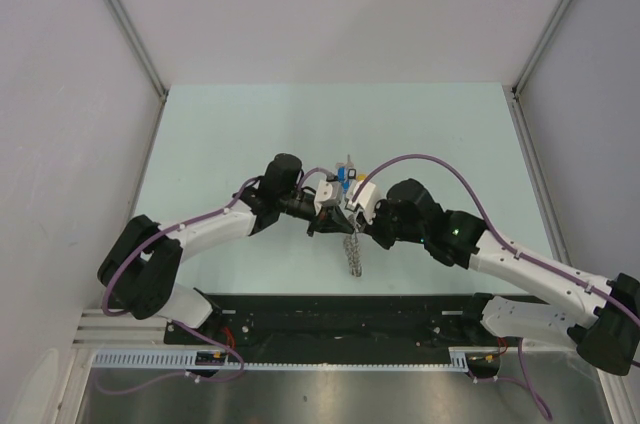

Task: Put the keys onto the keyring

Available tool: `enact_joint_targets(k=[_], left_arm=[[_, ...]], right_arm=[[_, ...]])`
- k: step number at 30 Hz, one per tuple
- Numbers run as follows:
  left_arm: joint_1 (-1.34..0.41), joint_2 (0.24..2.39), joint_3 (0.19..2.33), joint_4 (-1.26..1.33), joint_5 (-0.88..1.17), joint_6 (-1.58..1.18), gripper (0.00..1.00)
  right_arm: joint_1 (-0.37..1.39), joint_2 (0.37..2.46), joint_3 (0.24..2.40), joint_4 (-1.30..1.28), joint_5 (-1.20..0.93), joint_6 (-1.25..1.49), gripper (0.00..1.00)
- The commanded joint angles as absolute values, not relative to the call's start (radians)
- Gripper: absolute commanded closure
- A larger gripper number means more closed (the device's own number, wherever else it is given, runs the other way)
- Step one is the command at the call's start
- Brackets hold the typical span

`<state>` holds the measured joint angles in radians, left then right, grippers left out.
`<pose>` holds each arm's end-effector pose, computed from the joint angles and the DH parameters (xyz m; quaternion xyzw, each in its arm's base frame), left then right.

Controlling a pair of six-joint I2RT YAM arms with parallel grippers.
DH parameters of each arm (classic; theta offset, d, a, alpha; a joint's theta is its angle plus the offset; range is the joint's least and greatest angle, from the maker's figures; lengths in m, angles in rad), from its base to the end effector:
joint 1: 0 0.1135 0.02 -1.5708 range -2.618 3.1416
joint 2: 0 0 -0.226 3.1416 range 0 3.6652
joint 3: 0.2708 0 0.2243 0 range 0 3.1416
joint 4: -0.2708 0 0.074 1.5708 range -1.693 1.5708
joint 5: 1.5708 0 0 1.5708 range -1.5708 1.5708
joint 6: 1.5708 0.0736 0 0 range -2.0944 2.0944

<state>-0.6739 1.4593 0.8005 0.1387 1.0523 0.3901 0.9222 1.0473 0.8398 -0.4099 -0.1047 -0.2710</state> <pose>0.1932 -0.2361 0.1983 0.5966 0.5170 -0.4915 0.3679 0.1454 0.2046 0.2382 -0.5184 0.7205 0.1906 0.4193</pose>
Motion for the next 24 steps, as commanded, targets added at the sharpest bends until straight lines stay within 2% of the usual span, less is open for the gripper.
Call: enact_joint_targets(k=[1,24], left_arm=[[-0.678,1.443,0.842,0.129,1.075,0.437,1.0],[-0.678,1.428,0.836,0.126,1.057,0.454,1.0]], right_arm=[[0.93,1.019,0.847,-0.385,-0.104,-0.279,1.0],[0.928,0.989,0.856,-0.491,-0.072,-0.247,1.0]])
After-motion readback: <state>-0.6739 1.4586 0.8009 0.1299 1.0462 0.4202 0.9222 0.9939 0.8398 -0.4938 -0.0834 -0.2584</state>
